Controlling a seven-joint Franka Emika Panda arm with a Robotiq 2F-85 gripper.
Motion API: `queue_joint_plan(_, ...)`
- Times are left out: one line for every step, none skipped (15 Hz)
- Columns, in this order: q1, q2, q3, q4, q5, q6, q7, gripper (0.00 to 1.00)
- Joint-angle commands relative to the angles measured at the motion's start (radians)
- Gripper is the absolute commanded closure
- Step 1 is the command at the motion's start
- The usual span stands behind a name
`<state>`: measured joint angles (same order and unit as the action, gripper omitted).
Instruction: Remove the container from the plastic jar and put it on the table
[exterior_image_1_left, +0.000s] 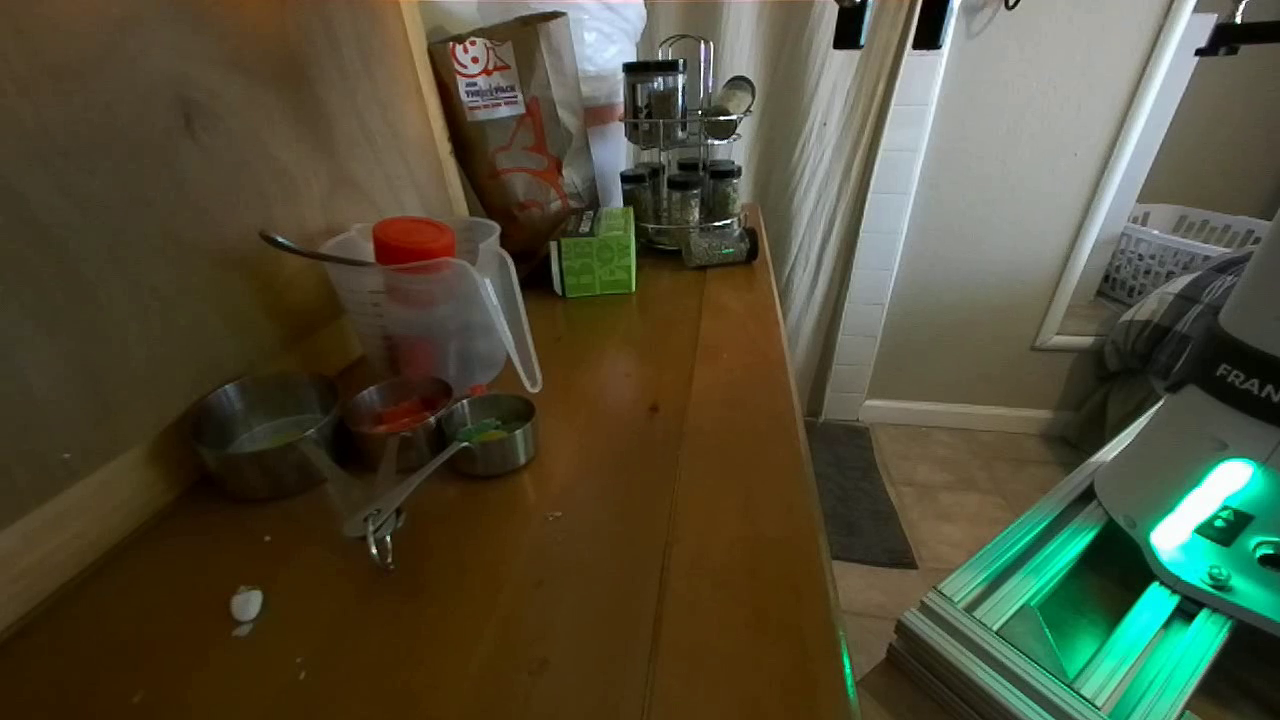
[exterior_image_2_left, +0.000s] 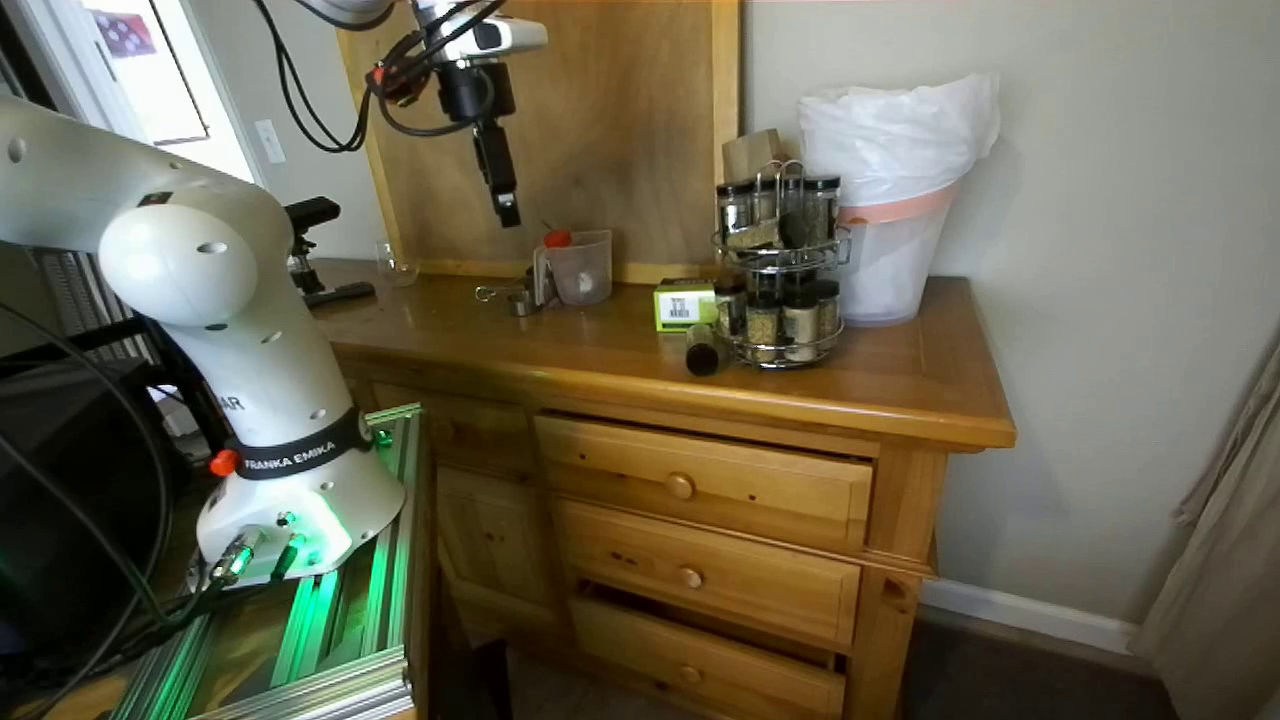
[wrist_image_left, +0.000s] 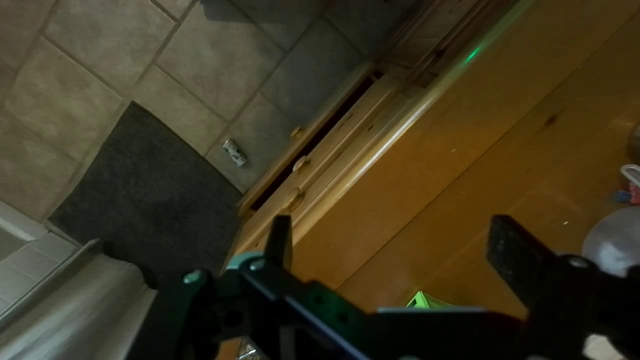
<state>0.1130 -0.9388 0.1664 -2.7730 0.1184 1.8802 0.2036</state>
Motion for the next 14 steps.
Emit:
queue_joint_plan(0.022,0.042,0.028,0.012,0.016,0.021,-0.006,0.0)
queue_joint_plan(0.045,0.061,0.045,0.02,0.029,0.036,-0.012,0.0)
queue_joint_plan(0.074,0.082,0.063,0.03,0.045,0.049,-0.018,0.0)
queue_joint_plan(0.103,0.104,0.08,0.041,0.059,0.061,-0.028,0.0)
queue_joint_plan(0.131,0.131,0.101,0.054,0.071,0.077,-0.033,0.0)
queue_joint_plan(0.16,0.159,0.12,0.068,0.083,0.097,-0.04,0.0)
queue_joint_plan(0.182,0.189,0.142,0.085,0.086,0.127,-0.041,0.0)
queue_joint_plan(0.201,0.225,0.161,0.107,0.082,0.167,-0.047,0.0)
queue_joint_plan(0.214,0.256,0.173,0.123,0.071,0.215,-0.057,0.0)
queue_joint_plan(0.228,0.289,0.182,0.146,0.059,0.27,-0.076,0.0)
queue_joint_plan(0.239,0.32,0.183,0.164,0.049,0.319,-0.103,0.0)
queue_joint_plan(0.253,0.353,0.176,0.187,0.054,0.37,-0.134,0.0)
queue_joint_plan(0.268,0.387,0.163,0.208,0.071,0.411,-0.16,0.0)
queue_joint_plan(0.271,0.409,0.157,0.229,0.075,0.418,-0.16,0.0)
